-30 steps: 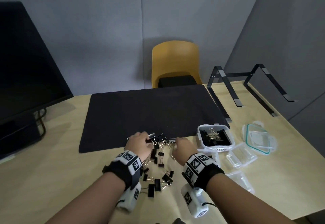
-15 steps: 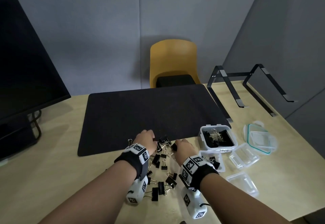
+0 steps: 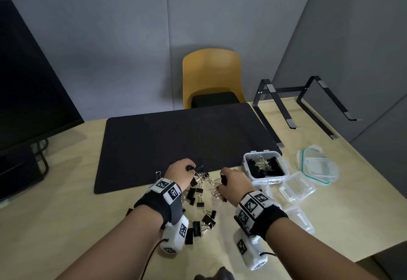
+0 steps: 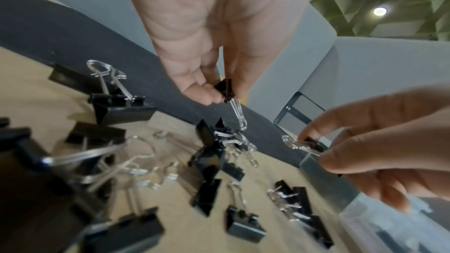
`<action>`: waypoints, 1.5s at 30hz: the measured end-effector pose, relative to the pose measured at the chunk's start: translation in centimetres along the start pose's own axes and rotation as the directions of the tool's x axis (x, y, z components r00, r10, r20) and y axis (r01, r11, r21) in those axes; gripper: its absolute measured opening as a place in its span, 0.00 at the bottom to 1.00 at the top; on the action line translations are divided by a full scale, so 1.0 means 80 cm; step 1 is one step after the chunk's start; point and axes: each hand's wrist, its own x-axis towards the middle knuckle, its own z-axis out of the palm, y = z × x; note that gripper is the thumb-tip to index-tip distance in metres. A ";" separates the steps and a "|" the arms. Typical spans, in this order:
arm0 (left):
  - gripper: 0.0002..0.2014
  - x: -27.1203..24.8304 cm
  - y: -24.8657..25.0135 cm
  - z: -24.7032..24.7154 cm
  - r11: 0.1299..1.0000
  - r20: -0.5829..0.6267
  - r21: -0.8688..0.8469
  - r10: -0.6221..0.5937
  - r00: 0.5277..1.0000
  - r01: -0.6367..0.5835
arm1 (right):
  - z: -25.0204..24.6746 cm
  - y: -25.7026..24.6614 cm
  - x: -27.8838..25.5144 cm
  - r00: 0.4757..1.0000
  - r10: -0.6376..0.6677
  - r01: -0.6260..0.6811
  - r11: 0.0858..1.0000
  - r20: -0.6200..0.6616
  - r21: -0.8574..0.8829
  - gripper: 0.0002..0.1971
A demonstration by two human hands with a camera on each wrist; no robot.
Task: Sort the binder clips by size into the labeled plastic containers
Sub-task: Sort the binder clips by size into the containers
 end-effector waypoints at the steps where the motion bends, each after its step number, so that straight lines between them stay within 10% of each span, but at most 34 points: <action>1: 0.09 -0.003 0.003 0.000 0.999 -0.008 -0.032 -0.012 1.000 0.012 | -0.006 0.004 -0.004 1.000 -0.006 0.006 1.000 -0.009 0.007 0.15; 25: 0.05 -0.050 0.096 0.074 0.916 0.056 -0.394 -0.060 0.997 0.077 | -0.053 0.129 -0.023 0.997 0.002 0.002 0.999 0.074 -0.052 0.11; 45: 0.05 -0.052 0.123 0.127 1.000 0.038 -0.028 -0.012 0.999 0.013 | -0.044 0.146 -0.018 1.000 -0.013 0.013 0.998 0.008 0.069 0.08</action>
